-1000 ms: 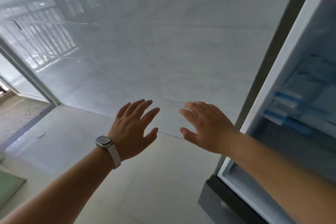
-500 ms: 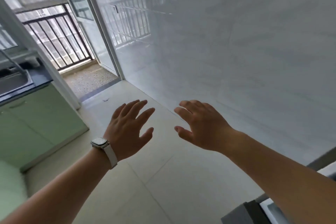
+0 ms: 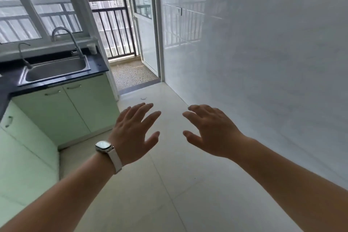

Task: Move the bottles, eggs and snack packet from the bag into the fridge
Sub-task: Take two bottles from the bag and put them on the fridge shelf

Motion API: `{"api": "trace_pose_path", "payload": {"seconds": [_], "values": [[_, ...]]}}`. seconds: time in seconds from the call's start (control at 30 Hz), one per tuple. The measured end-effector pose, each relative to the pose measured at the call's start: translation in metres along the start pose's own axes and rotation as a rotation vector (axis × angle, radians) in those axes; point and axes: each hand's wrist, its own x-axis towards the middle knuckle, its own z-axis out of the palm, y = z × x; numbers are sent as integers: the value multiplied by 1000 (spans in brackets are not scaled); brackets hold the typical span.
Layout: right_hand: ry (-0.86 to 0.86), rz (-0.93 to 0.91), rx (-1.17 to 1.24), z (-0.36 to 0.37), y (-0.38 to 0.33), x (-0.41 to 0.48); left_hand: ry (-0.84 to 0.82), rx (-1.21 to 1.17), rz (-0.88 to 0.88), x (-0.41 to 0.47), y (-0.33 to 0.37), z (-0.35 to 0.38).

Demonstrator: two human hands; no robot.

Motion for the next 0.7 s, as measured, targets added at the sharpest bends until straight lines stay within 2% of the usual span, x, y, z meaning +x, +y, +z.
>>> {"api": "trace_pose_path", "payload": {"seconds": [0.37,0.7], "values": [[-75,-312,25,44,-158,150,-19,72,-323,-101,-174,-32],[-113,-585,63,68,-253,225,25,168,-571,-178,-236,-55]]}}
